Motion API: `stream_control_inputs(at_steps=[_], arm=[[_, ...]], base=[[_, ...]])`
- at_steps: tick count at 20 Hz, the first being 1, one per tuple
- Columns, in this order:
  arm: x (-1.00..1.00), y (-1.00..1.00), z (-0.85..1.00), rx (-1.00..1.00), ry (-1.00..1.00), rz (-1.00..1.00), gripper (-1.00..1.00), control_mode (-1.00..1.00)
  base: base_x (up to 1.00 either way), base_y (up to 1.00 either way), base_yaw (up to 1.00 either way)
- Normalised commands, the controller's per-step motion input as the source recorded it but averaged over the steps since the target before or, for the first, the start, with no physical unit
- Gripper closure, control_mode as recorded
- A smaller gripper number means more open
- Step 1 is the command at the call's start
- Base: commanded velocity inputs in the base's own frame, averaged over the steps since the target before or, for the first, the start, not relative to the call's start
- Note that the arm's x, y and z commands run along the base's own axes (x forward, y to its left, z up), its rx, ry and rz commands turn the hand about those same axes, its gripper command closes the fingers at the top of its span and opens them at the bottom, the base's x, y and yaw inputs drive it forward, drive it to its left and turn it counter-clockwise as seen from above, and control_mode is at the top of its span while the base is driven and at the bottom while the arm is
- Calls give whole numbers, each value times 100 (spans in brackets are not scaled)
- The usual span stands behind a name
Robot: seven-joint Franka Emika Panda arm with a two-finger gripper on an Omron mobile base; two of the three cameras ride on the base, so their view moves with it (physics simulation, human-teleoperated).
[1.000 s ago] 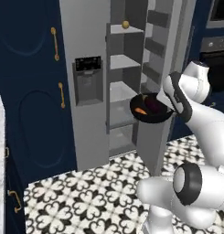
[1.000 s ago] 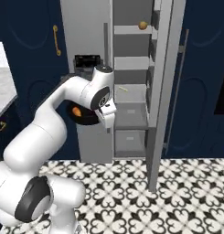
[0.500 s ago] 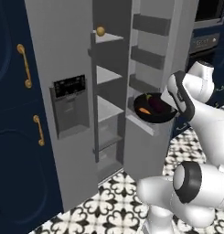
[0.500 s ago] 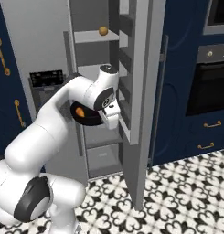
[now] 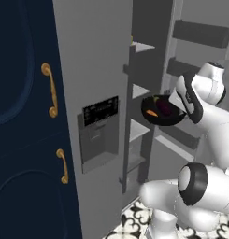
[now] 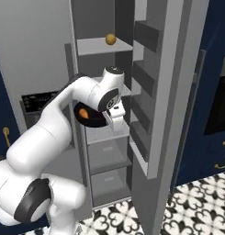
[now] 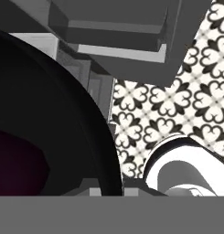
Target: Pick the chicken drumstick and eggplant from their plates and place them in the bowl. Then put the bowl in the fridge.
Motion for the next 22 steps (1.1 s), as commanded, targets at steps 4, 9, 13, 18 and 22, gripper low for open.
stream_control_inputs(at_steps=[4, 9, 13, 18, 22], arm=[[0, 0, 0, 0, 0, 0, 100, 100], [0, 0, 0, 0, 0, 0, 100, 100], [0, 0, 0, 0, 0, 0, 100, 100], [0, 0, 0, 0, 0, 0, 100, 100], [34, 8, 0, 0, -1, 0, 100, -100]], base=[[54, -1, -7], [68, -12, -1], [52, -37, 2], [60, 1, 0], [10, 2, 0]])
